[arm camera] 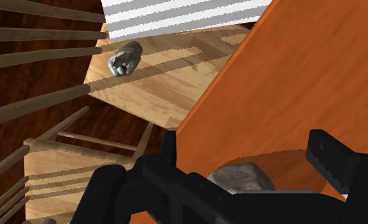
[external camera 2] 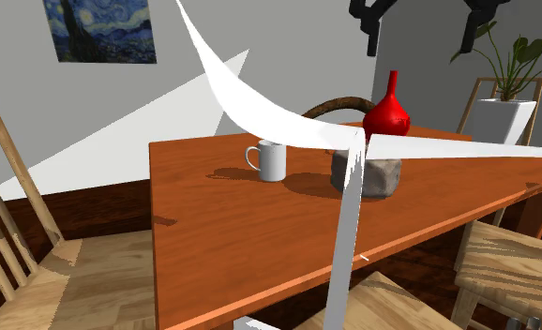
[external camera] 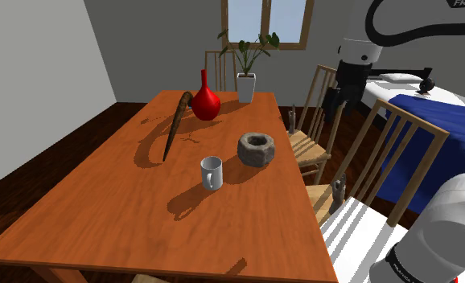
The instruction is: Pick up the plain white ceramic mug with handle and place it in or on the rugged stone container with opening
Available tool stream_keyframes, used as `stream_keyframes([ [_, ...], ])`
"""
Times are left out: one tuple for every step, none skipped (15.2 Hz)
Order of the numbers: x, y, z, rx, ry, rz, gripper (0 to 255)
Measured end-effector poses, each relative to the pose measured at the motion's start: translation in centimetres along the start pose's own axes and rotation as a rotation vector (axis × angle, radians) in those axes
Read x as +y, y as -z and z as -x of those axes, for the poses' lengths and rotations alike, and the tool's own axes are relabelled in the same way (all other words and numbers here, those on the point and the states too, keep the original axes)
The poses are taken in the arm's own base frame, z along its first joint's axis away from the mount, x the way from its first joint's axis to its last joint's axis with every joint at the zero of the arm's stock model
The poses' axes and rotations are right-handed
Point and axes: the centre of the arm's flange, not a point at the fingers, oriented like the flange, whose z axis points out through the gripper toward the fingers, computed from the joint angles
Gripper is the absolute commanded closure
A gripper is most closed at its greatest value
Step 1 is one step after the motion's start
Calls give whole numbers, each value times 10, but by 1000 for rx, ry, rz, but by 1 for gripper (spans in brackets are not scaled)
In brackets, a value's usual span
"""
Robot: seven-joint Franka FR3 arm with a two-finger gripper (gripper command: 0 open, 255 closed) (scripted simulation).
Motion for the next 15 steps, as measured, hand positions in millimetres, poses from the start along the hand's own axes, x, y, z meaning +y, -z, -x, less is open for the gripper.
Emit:
stream_keyframes([
  [0, 0, 0, 0, 0, 0, 0],
  [-3, -3, -4, -1, 4, 0, 0],
  [-10, -8, -11, -3, 10, -1, 0],
  [-17, -11, -17, -5, 17, -1, 0],
  [-23, -17, -27, -8, 26, -2, 0],
  [-31, -24, -35, -10, 34, -2, 0],
  [-40, -28, -45, -12, 42, -3, 0],
  [-46, -37, -52, -15, 50, -4, 0],
  [-56, -43, -61, -17, 59, -4, 0],
  [-63, -48, -69, -19, 67, -5, 0],
  [-74, -53, -79, -21, 76, -6, 0],
  [-81, -60, -90, -24, 84, -6, 0],
  [-88, -66, -100, -26, 93, -7, 0],
  [-97, -71, -106, -29, 101, -8, 0],
  [-103, -78, -114, -30, 110, -8, 0],
])
